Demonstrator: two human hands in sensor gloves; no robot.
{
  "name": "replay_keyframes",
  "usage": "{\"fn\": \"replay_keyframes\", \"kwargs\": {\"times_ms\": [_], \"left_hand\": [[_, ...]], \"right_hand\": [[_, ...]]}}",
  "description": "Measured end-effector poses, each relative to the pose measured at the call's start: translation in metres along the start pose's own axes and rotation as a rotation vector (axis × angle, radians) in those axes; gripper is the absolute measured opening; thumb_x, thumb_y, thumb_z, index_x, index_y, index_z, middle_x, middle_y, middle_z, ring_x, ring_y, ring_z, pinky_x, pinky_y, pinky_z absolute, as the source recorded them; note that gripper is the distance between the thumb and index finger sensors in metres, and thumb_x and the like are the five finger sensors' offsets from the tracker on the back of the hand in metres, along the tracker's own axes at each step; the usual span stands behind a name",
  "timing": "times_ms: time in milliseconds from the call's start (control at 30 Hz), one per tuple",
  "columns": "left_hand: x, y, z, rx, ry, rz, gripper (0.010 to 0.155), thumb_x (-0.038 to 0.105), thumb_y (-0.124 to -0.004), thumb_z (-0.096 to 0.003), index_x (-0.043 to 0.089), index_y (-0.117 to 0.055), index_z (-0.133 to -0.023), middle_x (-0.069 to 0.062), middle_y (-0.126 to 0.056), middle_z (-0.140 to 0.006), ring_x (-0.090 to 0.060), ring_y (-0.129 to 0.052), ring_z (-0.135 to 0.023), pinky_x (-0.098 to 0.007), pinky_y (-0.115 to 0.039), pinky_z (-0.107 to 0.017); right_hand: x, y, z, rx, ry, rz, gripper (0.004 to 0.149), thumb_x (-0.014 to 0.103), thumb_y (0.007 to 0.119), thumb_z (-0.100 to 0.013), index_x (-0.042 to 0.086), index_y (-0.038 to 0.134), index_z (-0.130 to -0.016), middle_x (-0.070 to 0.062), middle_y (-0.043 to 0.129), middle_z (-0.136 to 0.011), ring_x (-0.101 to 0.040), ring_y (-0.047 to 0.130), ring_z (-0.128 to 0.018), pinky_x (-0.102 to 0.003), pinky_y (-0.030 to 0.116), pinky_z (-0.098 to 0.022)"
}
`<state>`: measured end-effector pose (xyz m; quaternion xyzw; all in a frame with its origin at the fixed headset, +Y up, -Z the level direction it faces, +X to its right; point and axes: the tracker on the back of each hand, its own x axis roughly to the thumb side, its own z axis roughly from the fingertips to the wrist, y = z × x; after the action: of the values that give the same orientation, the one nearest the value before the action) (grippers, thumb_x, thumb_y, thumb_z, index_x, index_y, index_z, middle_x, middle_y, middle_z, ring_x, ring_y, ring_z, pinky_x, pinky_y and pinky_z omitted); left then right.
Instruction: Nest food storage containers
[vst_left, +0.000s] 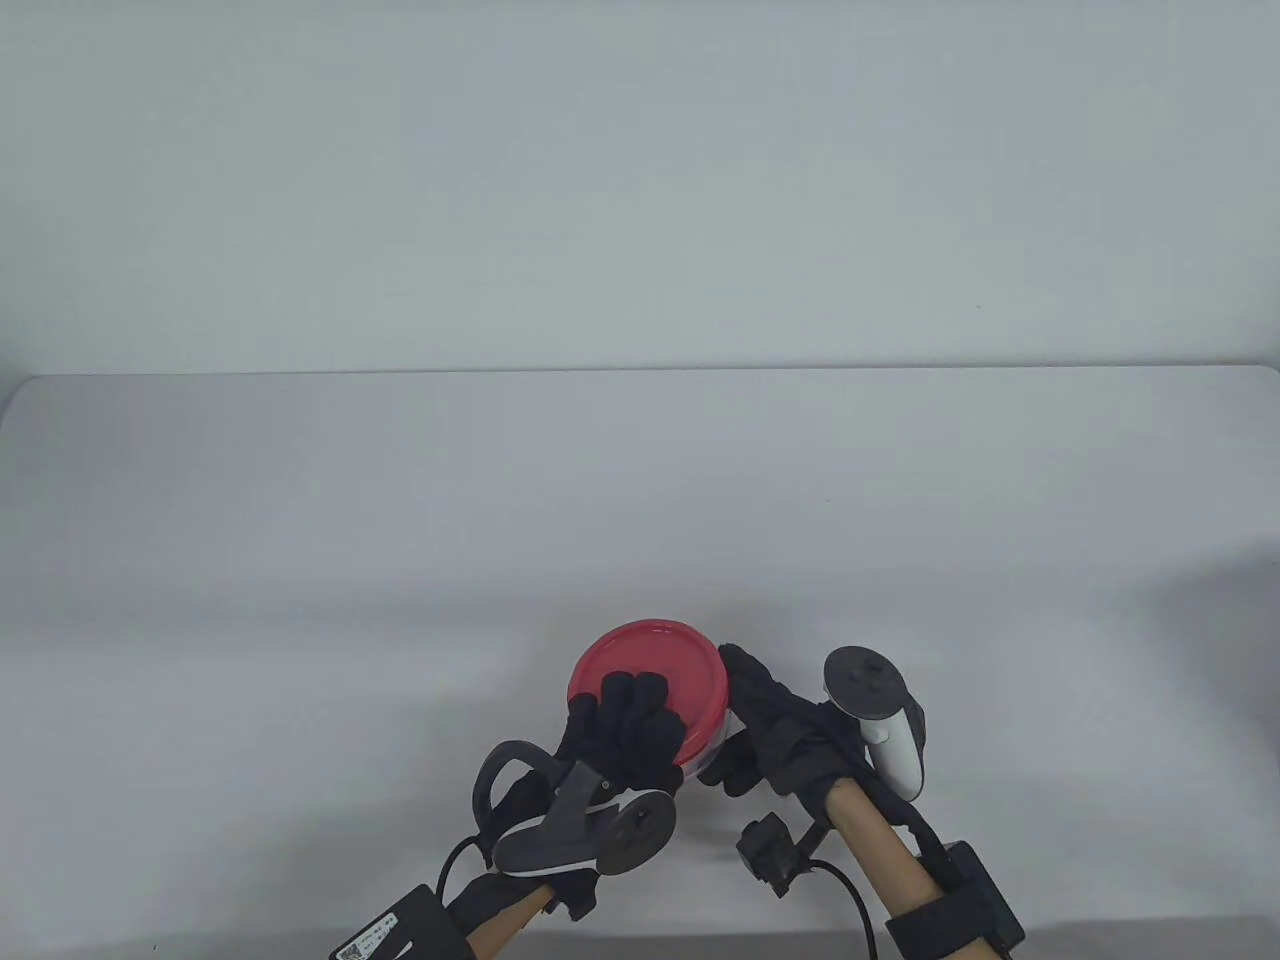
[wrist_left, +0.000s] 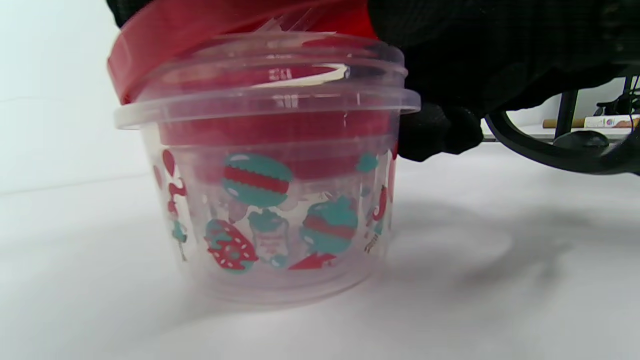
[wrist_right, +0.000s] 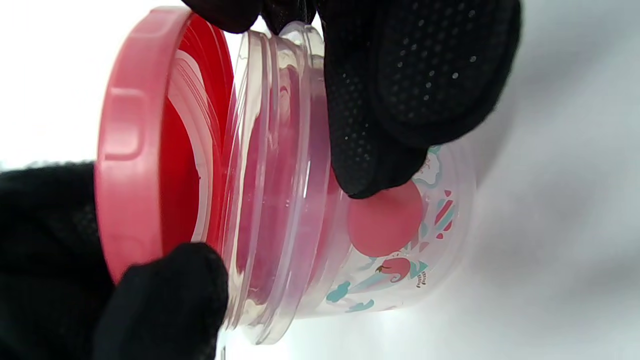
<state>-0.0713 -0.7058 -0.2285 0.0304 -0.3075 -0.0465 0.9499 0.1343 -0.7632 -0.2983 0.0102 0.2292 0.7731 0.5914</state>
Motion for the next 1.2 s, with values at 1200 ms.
{"fn": "replay_keyframes", "kwargs": {"times_ms": [1200], "left_hand": [[0.001,0.007,-0.017,-0.302,-0.049,-0.033,0.049,0.042,-0.052,-0.0657,0.025,-0.032,-0.107,-0.008,-0.03,-0.124,-0.042,-0.037,-0.115,-0.057,-0.04,-0.082]], "right_hand": [[-0.02,-0.002,-0.013,0.145,0.09,-0.257,0.04,0.019,0.052,-0.064,-0.006,0.051,-0.095,-0.033,0.022,-0.108,-0.052,0.044,-0.095,-0.061,0.054,-0.062]]}}
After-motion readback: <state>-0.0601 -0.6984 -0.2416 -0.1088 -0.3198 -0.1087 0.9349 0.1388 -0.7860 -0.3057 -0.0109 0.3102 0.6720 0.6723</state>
